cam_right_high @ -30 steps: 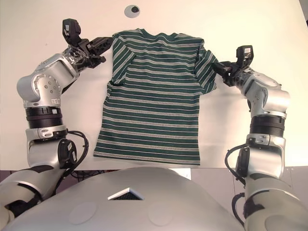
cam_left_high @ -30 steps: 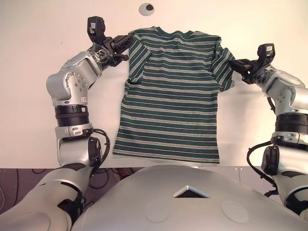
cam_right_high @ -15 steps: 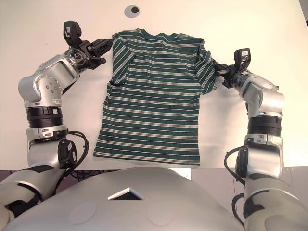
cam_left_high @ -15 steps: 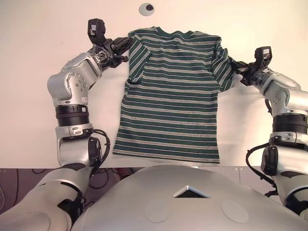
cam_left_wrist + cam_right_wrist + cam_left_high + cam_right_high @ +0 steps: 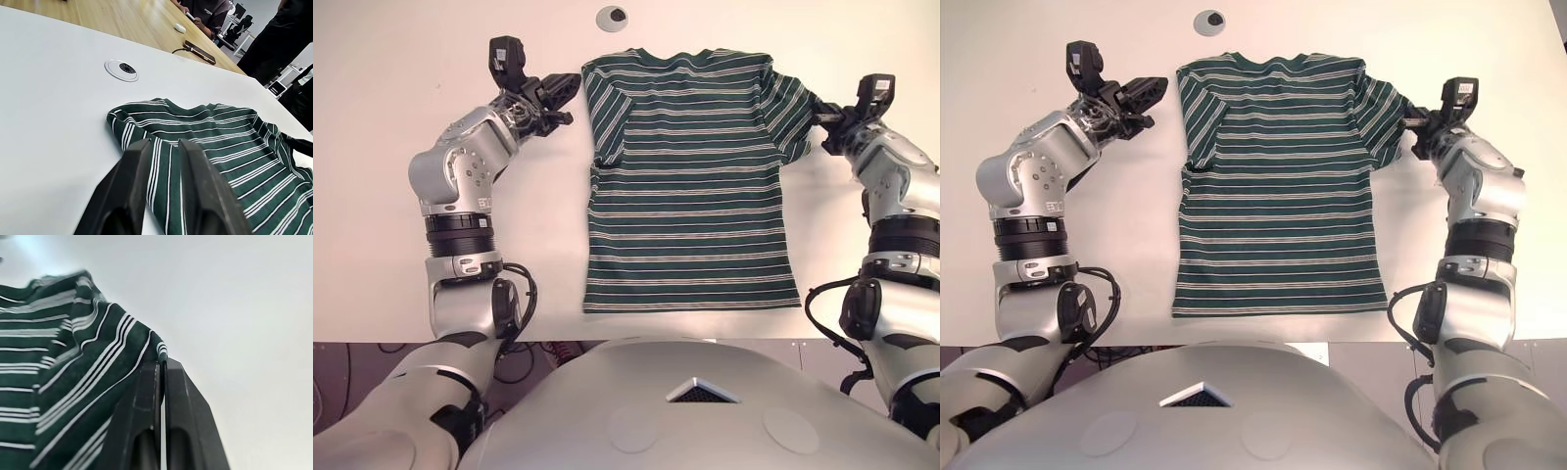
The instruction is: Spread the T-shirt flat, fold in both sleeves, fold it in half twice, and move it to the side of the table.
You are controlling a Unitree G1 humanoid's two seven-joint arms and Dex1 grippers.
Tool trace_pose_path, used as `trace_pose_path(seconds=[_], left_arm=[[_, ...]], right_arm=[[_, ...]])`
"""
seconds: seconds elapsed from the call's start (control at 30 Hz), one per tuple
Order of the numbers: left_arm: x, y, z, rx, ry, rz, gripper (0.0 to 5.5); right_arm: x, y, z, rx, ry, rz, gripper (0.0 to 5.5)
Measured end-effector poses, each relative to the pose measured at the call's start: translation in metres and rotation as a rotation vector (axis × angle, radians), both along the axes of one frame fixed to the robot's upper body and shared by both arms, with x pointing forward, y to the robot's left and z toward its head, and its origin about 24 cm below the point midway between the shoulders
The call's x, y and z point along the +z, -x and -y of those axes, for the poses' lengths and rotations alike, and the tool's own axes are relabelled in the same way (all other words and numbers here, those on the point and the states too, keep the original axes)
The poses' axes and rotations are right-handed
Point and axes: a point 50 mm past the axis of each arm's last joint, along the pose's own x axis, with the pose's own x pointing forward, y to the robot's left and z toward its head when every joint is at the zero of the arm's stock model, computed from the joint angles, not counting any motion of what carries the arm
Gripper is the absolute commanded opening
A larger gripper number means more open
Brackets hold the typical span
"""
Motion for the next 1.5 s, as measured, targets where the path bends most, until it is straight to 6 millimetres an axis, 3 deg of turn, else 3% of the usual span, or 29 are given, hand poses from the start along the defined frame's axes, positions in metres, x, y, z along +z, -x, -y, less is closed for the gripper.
trace_pose_path(seconds=[0.13,0.27,0.33,0.4,0.5,0.6,0.7,0.77,0.83,0.93,1.1,1.23,1.37,1.5], left_arm=[[0.000,0.000,0.001,-0.001,-0.003,0.000,1.00],[-0.002,0.000,0.001,0.000,-0.002,-0.005,1.00],[-0.002,0.000,0.001,0.001,-0.001,-0.007,1.00],[-0.003,-0.001,0.003,-0.002,0.000,-0.006,1.00],[-0.003,-0.001,0.004,-0.004,-0.001,-0.003,1.00],[-0.003,-0.001,0.003,-0.001,-0.006,0.005,1.00],[0.000,-0.001,0.002,-0.002,-0.036,0.048,1.00],[0.004,0.003,0.002,-0.024,-0.089,0.126,1.00],[0.006,0.012,-0.006,-0.051,-0.196,0.200,1.00],[0.005,0.040,-0.023,-0.210,-0.509,0.329,1.28],[-0.007,0.091,-0.039,-0.575,-0.823,0.419,1.99],[-0.014,0.122,-0.047,-0.842,-0.911,0.447,2.65],[-0.024,0.145,-0.048,-0.978,-0.914,0.434,2.76],[-0.028,0.166,-0.036,-1.052,-0.866,0.475,2.76]], right_arm=[[0.024,-0.008,-0.027,0.116,0.005,0.056,0.01],[0.023,-0.007,-0.067,0.256,-0.031,0.010,0.01],[0.015,-0.006,-0.084,0.294,-0.039,-0.021,0.01],[0.003,-0.006,-0.101,0.306,-0.054,-0.056,0.34],[-0.009,-0.005,-0.107,0.292,-0.062,-0.091,0.85],[-0.008,-0.005,-0.107,0.302,-0.063,-0.089,1.42],[0.011,0.001,-0.120,0.432,-0.149,-0.031,1.91],[0.028,0.012,-0.125,0.543,-0.187,0.027,1.91],[0.045,0.022,-0.115,0.619,-0.149,0.076,1.91],[0.063,0.041,-0.081,0.714,0.059,0.134,1.95],[0.059,0.064,-0.029,0.908,0.492,0.153,1.95],[0.041,0.096,0.001,1.150,0.634,0.078,1.95],[0.022,0.130,0.002,1.359,0.645,0.068,1.95],[0.010,0.155,0.004,1.503,0.675,0.072,1.95]])
